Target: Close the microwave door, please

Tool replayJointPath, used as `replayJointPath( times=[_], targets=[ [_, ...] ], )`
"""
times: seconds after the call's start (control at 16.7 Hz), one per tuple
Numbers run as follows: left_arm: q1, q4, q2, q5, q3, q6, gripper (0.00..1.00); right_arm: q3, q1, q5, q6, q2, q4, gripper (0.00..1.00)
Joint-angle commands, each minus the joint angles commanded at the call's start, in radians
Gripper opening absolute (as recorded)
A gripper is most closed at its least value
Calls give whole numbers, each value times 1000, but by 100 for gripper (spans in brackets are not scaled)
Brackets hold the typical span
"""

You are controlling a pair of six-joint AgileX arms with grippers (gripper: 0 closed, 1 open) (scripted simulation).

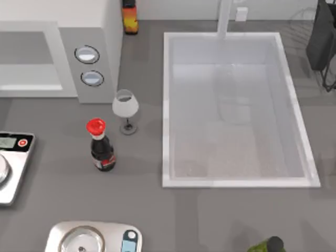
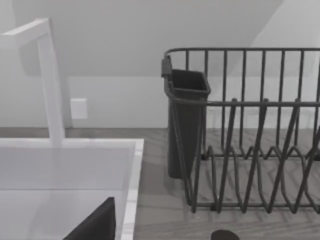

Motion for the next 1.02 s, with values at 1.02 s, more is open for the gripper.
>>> replayJointPath(
  times=[1.02],
  targets=[
    [-28,392,34,-31,-306,-36,0,0,0,0,0,0,0,100]
  ],
)
